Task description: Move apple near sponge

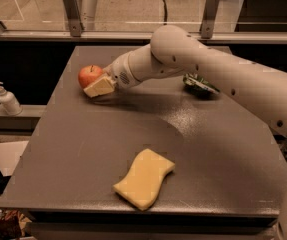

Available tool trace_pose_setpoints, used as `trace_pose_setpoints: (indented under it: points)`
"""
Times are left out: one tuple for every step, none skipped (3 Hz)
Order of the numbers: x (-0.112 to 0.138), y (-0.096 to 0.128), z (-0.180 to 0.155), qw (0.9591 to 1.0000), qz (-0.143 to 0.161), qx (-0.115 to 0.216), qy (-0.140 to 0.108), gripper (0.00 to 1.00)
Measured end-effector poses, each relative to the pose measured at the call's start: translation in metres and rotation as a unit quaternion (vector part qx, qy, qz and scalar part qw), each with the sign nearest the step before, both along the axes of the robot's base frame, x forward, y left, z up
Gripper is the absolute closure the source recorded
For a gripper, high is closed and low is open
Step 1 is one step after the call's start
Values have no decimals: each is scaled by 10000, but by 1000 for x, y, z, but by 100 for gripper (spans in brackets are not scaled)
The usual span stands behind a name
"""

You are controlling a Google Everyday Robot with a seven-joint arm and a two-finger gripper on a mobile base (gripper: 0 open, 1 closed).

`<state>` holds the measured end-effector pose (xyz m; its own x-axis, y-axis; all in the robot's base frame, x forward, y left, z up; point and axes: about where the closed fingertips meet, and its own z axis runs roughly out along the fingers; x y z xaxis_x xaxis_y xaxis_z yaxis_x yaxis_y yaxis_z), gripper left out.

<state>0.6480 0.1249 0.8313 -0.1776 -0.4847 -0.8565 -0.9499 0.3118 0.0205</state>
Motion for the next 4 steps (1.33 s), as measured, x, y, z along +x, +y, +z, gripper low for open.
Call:
trace_pose_setpoints:
  points:
    - [-6, -22, 23, 9999, 6, 24, -103, 100]
    - [-27, -54, 39, 9997, 154, -35, -206, 100]
    - [-59, -96, 45, 9996, 242, -53, -141, 100]
    - [-96, -148, 38, 9996, 216, -97, 176, 100]
